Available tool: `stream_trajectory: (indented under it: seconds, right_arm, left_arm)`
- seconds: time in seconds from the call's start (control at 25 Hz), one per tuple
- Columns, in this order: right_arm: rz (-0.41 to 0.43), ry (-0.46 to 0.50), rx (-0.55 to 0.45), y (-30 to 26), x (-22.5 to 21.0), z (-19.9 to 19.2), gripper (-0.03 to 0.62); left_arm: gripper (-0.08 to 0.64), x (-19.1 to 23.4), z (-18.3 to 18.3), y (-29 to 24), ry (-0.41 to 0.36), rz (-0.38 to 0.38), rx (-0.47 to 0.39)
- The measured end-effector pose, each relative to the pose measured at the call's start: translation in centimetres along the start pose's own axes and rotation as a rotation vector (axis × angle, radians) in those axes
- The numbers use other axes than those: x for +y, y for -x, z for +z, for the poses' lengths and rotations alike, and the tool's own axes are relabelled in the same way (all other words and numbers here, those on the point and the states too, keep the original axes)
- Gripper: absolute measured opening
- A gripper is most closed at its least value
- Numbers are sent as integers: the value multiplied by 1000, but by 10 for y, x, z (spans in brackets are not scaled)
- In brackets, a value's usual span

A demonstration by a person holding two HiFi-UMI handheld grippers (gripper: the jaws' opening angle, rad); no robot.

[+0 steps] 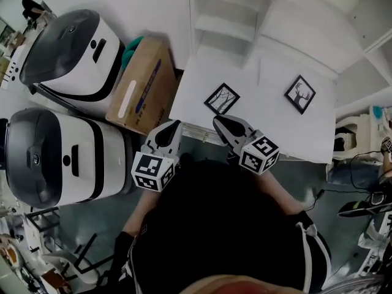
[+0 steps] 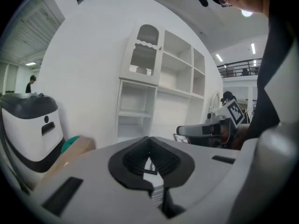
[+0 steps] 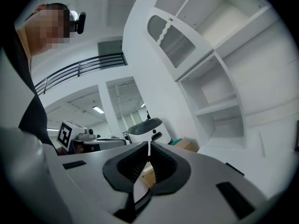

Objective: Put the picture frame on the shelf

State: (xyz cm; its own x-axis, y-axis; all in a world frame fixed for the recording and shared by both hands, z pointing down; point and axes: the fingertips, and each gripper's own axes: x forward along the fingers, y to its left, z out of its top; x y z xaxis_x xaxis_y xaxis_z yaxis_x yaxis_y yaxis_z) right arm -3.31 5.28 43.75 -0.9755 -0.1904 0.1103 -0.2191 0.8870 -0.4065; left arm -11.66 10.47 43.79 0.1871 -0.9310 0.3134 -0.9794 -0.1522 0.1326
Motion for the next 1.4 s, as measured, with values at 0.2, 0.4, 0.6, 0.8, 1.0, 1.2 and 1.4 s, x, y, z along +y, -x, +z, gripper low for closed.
stream_trajectory:
  seconds: [0.2,0.4,0.6,0.8,1.0,1.2,1.4]
  right_arm:
    - [-88,-7,-21,-34,4,-6,24]
    - [-239,-73,-36,-26,-24,-11,25]
    - [-282,-89,-54,-25,-51,-1,24]
    - [-330,-134,-46,-21,-93,8,23]
    - [-356,-89,-3,-20,-126,4,23]
    - [-407,-178,74,-14,-146,-28,23]
    - [-510,-275,96,-2,-165,-55,25]
  left_arm:
    - [8,30,2,-19,-22,-129,37]
    - [8,41,-3,-39,-9,-224,85]
    - [8,39,8,-74,-38,-275,94]
    - [8,36,16,-104,-25,-278,104]
    - [8,41,20,-138,-49,-268,133]
    - [8,38,10,-166,-54,-295,199]
    - [8,31,-14,-195,-50,-387,294]
